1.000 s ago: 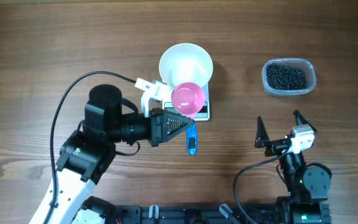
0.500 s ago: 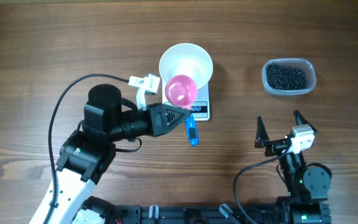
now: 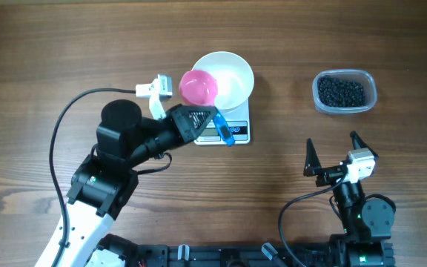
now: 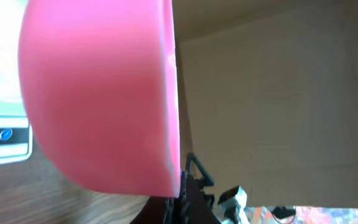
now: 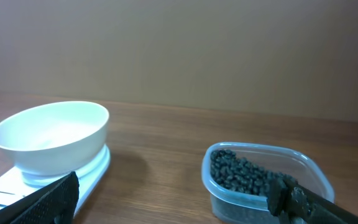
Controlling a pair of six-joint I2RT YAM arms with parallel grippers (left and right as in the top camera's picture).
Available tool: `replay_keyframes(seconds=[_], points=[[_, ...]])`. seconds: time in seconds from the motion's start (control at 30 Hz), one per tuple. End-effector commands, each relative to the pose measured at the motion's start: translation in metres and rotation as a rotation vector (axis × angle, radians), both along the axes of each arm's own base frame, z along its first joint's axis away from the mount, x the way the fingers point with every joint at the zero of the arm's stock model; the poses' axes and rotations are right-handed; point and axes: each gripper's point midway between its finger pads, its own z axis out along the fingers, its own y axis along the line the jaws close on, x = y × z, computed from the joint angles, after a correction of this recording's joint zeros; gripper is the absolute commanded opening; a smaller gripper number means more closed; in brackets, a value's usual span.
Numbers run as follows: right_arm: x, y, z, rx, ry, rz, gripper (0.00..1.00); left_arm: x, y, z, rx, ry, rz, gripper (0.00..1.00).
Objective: Scoop item into bowl and weigh 150g on scale
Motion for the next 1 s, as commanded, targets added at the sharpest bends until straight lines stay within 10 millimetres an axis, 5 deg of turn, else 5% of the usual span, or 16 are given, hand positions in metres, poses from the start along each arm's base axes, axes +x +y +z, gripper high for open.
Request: replay_keyframes(seconds=[0.0,0.07,0.2,0.33,0.53,0.97], points=[[-0.008,0.029,0.007,0.192,0.022,0.175,1.00,0.006,0.003,0.001,0.002,-0.012,0.041,0.04],[-0.016,0.046,0.012,0.364,0.067,0.286,1.00,0.009,0.005,0.001,0.009,-0.015,0.063,0.04],[-0.017,0.046,0.023,0.604,0.107,0.303,1.00,0.012,0.008,0.001,0.013,-0.022,0.085,0.04],[-0.026,0.047,0.064,0.825,0.023,0.394,1.00,0.015,0.006,0.015,-0.015,-0.079,0.081,0.04],[-0.050,0.049,0.132,0.905,-0.083,0.501,1.00,0.006,-0.007,0.061,-0.117,-0.255,-0.022,0.04],[-0.064,0.068,0.177,1.138,0.201,0.585,1.00,-0.006,-0.013,0.095,-0.211,-0.355,-0.091,0.04]])
